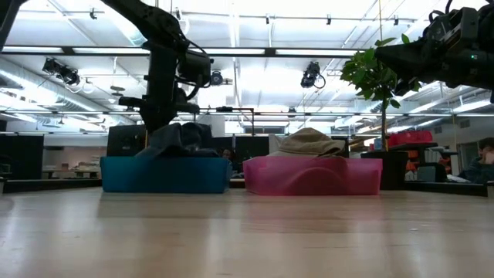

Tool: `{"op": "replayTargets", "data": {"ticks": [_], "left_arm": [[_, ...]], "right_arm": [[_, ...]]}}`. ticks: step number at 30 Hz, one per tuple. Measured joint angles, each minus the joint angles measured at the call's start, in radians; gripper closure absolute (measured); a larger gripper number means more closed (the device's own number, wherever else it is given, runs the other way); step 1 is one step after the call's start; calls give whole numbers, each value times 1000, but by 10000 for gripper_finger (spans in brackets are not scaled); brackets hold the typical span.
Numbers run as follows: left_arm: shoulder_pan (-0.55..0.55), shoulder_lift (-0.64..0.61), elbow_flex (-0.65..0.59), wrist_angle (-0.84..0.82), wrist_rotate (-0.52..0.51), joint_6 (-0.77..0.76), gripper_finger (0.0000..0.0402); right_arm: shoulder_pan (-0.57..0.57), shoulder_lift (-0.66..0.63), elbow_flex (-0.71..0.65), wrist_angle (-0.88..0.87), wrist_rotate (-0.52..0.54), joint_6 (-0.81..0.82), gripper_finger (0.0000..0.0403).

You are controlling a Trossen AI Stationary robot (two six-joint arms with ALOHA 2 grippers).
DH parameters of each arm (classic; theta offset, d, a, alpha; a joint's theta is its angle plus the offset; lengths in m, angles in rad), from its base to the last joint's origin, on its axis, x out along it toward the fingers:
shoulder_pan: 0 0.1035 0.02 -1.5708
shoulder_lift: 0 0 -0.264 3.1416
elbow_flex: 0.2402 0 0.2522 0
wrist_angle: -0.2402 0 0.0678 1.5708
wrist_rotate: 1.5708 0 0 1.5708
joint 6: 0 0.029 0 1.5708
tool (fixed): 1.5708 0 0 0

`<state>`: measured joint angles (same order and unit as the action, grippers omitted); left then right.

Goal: Pick & Place hat
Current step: Put the dark blue cap into the blue bin

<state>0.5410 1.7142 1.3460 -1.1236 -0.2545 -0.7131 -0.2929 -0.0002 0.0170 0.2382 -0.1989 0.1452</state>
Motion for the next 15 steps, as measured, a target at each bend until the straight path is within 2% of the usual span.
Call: {"op": "replayTargets", "data": {"ticks": [10,15], "left_arm": [[66,2,0,-47,-15,76,388],[85,2,0,-44,-16,93,370]], "right_arm": [[0,0,0,0,0,0,376],[0,0,0,0,0,0,376]]}}
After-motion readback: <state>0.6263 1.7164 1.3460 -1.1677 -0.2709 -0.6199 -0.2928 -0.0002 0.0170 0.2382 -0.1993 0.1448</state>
